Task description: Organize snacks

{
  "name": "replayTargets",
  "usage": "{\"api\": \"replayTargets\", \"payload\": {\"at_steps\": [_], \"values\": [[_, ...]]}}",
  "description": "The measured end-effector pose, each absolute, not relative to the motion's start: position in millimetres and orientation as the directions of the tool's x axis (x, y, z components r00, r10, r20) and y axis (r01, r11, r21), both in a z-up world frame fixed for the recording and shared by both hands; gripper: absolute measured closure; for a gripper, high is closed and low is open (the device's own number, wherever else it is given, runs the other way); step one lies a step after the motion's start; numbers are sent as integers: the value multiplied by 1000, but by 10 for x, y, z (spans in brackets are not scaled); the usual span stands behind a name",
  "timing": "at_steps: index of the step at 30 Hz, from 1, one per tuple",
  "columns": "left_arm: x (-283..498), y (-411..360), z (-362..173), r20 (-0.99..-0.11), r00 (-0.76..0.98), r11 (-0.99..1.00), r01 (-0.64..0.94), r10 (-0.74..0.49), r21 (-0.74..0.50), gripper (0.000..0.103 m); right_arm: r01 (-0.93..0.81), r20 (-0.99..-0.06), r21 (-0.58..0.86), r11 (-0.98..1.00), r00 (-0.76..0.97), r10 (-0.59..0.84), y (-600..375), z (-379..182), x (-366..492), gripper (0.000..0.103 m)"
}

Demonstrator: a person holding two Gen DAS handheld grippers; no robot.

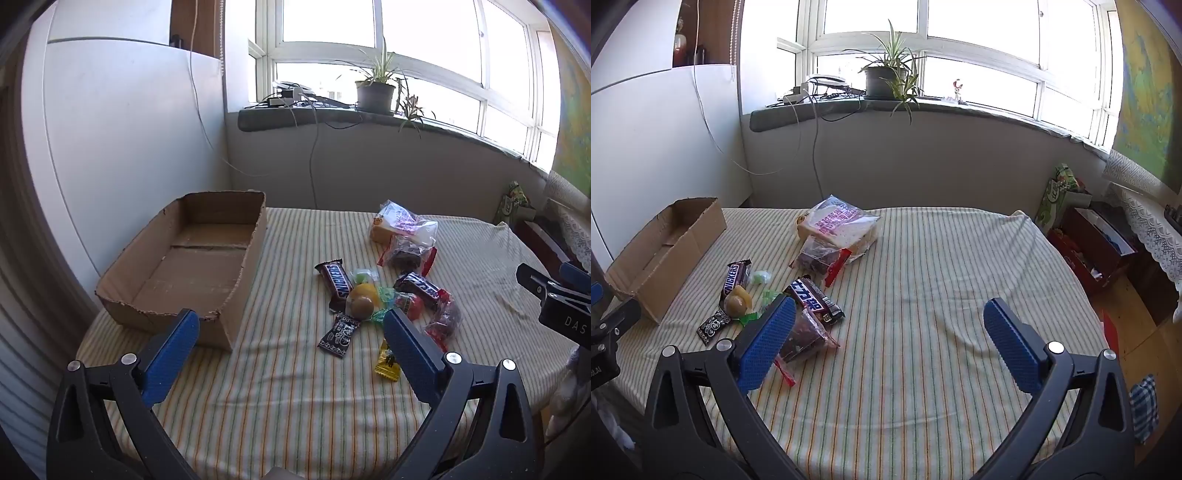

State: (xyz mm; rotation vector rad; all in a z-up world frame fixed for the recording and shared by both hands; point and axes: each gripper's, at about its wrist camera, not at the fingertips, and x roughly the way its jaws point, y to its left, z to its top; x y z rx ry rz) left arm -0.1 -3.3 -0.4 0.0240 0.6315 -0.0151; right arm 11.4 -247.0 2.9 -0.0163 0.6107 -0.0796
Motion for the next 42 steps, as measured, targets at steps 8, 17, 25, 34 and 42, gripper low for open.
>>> {"api": "replayTargets", "payload": {"at_steps": [8, 17, 25, 34, 42], "values": [[-37, -78, 20, -575, 818, 1000, 27, -13, 16, 3, 72, -579, -22, 997, 812, -72, -2480, 54, 91, 0], [-57, -62, 78, -575, 818, 1000, 23, -14, 8, 3, 69, -565, -22, 997, 822, -69, -2466, 50, 94, 0], [-53, -61, 61, -575, 818, 1000, 24, -16, 6, 3, 69, -563, -30, 997, 823, -74, -2454, 63, 81, 0], [-67, -74, 49, -574, 819, 1000, 30, -23, 2, 3, 65, -567, -26, 998, 821, -68, -2445, 63, 89, 0], [-81, -90, 50, -572, 820, 999, 32, -25, 2, 3, 64, -569, -23, 998, 820, -65, -2441, 54, 85, 0]]}}
